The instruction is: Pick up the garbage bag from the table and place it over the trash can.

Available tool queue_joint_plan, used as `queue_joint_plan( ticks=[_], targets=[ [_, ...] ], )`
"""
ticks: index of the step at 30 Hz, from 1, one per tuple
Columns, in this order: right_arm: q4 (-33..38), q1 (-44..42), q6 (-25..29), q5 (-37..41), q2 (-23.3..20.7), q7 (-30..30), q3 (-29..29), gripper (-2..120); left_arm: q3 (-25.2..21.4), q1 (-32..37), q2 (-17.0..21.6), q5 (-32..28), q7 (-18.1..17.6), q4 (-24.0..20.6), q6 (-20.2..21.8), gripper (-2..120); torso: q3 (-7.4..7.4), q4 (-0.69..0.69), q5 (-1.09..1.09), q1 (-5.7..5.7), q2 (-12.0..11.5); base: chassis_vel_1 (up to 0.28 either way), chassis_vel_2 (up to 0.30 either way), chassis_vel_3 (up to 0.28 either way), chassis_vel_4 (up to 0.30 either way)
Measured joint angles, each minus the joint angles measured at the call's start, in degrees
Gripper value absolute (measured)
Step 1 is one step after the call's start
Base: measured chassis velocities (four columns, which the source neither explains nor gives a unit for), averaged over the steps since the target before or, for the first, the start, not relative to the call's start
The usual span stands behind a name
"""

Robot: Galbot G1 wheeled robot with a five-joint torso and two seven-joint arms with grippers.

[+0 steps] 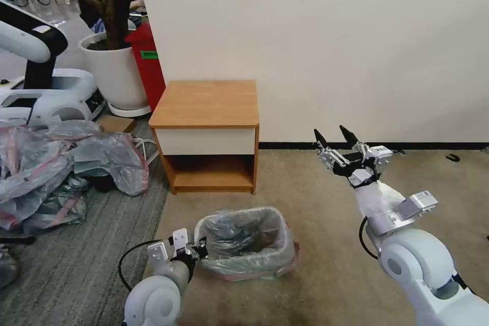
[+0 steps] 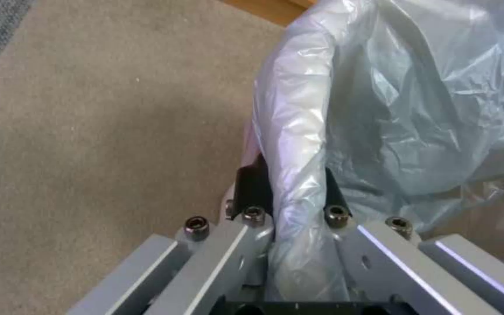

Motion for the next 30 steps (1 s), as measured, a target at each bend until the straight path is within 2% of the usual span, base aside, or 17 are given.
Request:
queue_joint_plan(
  ticks=[2, 7, 8, 9, 11, 14, 16, 19, 20, 23, 24, 26, 28, 30],
  targets=[
    [-0.04, -0.18, 0.04, -0.11, 0.08, -0.06, 0.02, 103, 0.05, 0.04, -0.03, 0.53, 0.01, 0.23, 0.01, 3, 0.00, 0.00, 0.01, 0.00, 0.00, 0.000, 0.000, 0.000, 0.000],
    [-0.09, -0.42, 0.12, -0.34, 0.15, -0.17, 0.02, 110, 0.03, 0.08, 0.07, 1.57, 0.12, 0.55, 0.02, 3, -0.01, 0.00, 0.01, 0.00, 0.00, 0.000, 0.000, 0.000, 0.000],
    [-0.11, -0.46, 0.12, -0.41, 0.02, -0.24, 0.02, 113, -0.15, 0.34, 0.56, 2.34, 0.18, 0.22, 0.02, 13, 0.00, 0.00, -0.01, 0.00, 0.01, 0.000, 0.000, 0.000, 0.000],
    [-0.11, -0.45, 0.12, -0.41, -0.01, -0.25, 0.03, 114, -0.11, 0.50, 0.83, 2.34, 0.21, -0.09, 0.10, 19, 0.00, 0.00, -0.03, 0.00, 0.01, 0.000, 0.000, 0.000, 0.000],
    [-0.12, -0.43, 0.12, -0.42, -0.02, -0.25, 0.05, 114, -0.13, 0.58, 1.00, 2.33, 0.23, -0.27, 0.19, 21, 0.00, -0.01, -0.03, 0.00, 0.00, 0.000, 0.000, 0.000, 0.000],
    [-0.14, -0.32, 0.03, -0.43, 0.01, -0.27, 0.19, 113, -0.53, 0.97, 1.91, 2.02, 0.50, -1.52, 0.31, 37, 0.00, -0.01, -0.03, 0.00, 0.01, 0.000, 0.000, 0.000, 0.000],
    [-0.15, -0.32, 0.01, -0.43, 0.02, -0.27, 0.21, 113, -0.60, 1.01, 2.04, 1.88, 0.53, -1.70, 0.32, 40, 0.00, -0.01, -0.03, 0.00, 0.00, 0.000, 0.000, 0.000, 0.000],
    [-0.21, -0.44, -0.07, -0.43, 0.05, -0.28, 0.47, 110, -1.18, 1.16, 2.73, 1.05, 1.00, -2.40, 0.50, 53, 0.00, -0.01, -0.02, 0.00, 0.01, 0.000, 0.000, 0.000, 0.000],
    [-0.21, -0.44, -0.07, -0.43, 0.05, -0.28, 0.47, 110, -1.18, 1.16, 2.73, 1.05, 1.00, -2.40, 0.50, 53, 0.00, -0.01, -0.02, 0.00, 0.01, 0.000, 0.000, 0.000, 0.000],
    [-0.18, -0.42, -0.21, -0.41, -0.09, -0.28, 0.68, 102, -1.76, 1.55, 3.38, 0.75, 2.58, -3.15, 0.52, 68, 0.00, -0.01, -0.01, 0.00, 0.00, 0.000, 0.000, 0.000, 0.000],
    [-0.18, -0.42, -0.21, -0.41, -0.09, -0.28, 0.68, 102, -1.76, 1.55, 3.38, 0.75, 2.58, -3.15, 0.52, 68, 0.00, -0.01, -0.01, 0.00, 0.00, 0.000, 0.000, 0.000, 0.000],
    [-0.06, -0.33, -0.39, -0.38, -0.02, -0.28, 0.81, 100, -2.02, 1.80, 3.74, 0.55, 3.40, -3.69, 0.51, 80, 0.00, 0.00, -0.01, 0.00, 0.00, 0.000, 0.000, 0.000, 0.000],
    [0.00, -0.32, -0.49, -0.38, 0.05, -0.28, 0.84, 100, -2.08, 1.89, 3.86, 0.46, 3.63, -3.86, 0.51, 83, 0.00, -0.01, -0.01, 0.00, 0.00, 0.000, 0.000, 0.000, 0.000],
    [0.14, -0.39, -0.74, -0.36, 0.20, -0.28, 0.97, 100, -2.32, 2.10, 4.12, 0.19, 4.15, -4.38, 0.51, 93, 0.00, 0.00, -0.01, 0.00, 0.00, 0.000, 0.000, 0.000, 0.000]
  ],
)
